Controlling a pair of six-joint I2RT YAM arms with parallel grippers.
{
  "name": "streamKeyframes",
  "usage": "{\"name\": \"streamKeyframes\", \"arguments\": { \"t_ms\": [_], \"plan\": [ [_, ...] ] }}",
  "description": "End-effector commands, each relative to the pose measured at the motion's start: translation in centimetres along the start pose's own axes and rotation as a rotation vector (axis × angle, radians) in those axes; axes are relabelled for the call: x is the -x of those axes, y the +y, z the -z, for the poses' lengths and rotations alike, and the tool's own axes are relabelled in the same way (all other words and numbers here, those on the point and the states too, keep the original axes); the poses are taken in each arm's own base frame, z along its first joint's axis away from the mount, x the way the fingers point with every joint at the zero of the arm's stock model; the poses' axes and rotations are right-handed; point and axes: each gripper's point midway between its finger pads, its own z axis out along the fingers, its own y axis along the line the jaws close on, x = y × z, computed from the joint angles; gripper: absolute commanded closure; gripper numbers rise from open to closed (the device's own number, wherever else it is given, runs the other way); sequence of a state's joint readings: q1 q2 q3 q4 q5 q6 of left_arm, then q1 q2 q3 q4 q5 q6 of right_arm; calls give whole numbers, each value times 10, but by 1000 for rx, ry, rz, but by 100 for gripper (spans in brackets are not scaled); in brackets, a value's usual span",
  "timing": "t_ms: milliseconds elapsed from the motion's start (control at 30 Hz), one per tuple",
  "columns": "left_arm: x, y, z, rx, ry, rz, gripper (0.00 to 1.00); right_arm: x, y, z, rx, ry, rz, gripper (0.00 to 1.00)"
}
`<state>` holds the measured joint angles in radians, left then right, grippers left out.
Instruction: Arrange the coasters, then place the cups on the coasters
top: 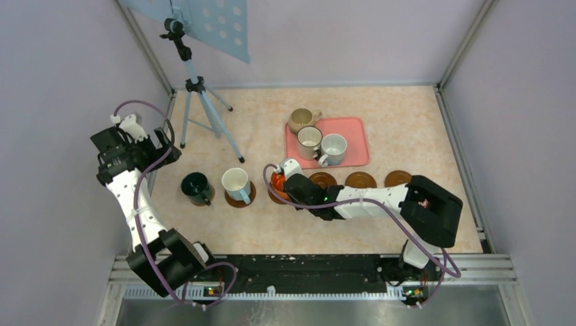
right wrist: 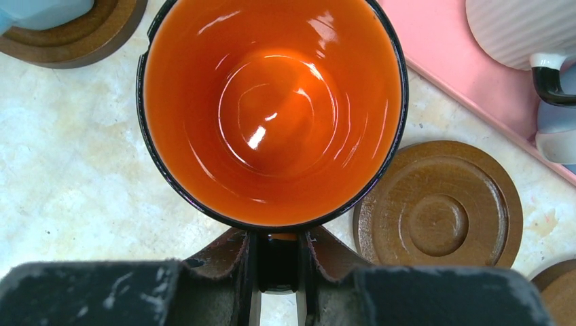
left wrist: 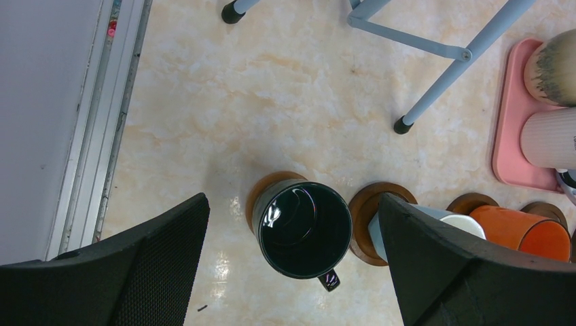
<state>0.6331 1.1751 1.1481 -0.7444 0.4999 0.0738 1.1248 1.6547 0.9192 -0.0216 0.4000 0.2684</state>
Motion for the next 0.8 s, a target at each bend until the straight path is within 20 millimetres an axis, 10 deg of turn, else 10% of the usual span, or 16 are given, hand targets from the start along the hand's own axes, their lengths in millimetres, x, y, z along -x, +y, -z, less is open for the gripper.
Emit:
{"name": "streamKeyframes", "arguments": {
  "t_ms": [0, 267, 767],
  "plan": [
    [1, -1, 2, -1, -14, -21, 1, 42, 10, -1, 0, -114, -72, 97],
    [0, 0, 0, 0, -11, -24, 1, 40, 13, -4, 4, -101, -75, 90],
    [1, 1, -3, -3, -7, -28, 1, 59, 15, 26, 96, -154, -19, 43]
  ]
}}
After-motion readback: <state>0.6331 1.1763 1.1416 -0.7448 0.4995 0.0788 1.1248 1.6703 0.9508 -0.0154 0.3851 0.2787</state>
